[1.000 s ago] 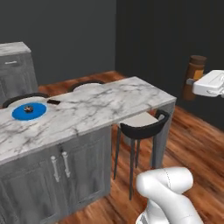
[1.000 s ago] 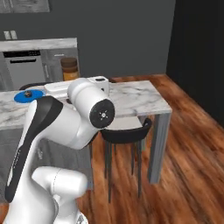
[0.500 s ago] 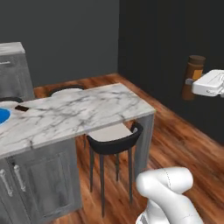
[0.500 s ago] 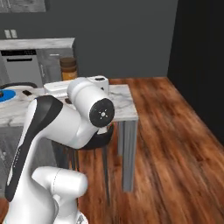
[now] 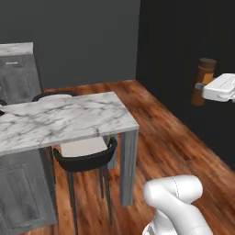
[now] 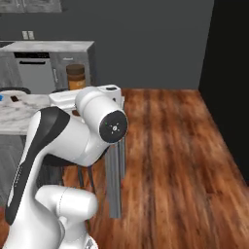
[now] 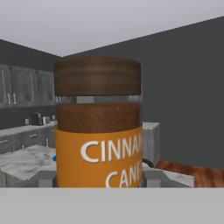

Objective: Take the cinnamon bottle from the cabinet and place it on the dining table, next to the plate with the cupcake. Then take the chocolate from the dining counter and place it on the cupcake plate.

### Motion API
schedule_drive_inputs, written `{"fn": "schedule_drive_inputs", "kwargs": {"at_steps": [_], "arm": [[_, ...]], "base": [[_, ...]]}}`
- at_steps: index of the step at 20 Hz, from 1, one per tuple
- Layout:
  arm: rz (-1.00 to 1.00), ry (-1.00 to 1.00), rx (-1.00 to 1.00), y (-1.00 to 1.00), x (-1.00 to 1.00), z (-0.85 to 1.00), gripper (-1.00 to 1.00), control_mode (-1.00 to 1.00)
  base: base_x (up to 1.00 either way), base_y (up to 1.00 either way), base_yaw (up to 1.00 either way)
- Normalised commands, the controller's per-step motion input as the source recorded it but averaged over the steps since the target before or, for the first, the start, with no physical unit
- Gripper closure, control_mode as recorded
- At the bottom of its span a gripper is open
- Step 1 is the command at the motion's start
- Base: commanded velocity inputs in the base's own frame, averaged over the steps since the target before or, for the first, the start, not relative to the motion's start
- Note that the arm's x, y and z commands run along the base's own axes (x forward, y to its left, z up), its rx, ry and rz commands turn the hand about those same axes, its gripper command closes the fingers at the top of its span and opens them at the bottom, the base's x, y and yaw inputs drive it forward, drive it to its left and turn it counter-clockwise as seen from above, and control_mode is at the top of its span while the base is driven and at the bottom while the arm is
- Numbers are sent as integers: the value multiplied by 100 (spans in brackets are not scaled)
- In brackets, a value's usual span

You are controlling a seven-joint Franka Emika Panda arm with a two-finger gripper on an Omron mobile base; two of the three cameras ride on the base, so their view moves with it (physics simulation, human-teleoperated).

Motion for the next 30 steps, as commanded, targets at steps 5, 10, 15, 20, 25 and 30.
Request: {"fn": "schedule_drive_inputs", "kwargs": {"at_steps": [5,10,15,20,25,30], "arm": [[0,0,0,0,0,0,100,100],[0,0,0,0,0,0,100,100],[0,0,0,0,0,0,100,100],[0,0,0,0,0,0,100,100],[0,0,0,0,0,0,100,100],[0,0,0,0,0,0,100,100]], "base": [[50,-93,42],[67,-86,43],[78,-77,47],[75,-72,51],[57,-76,53],[25,-85,49]]}}
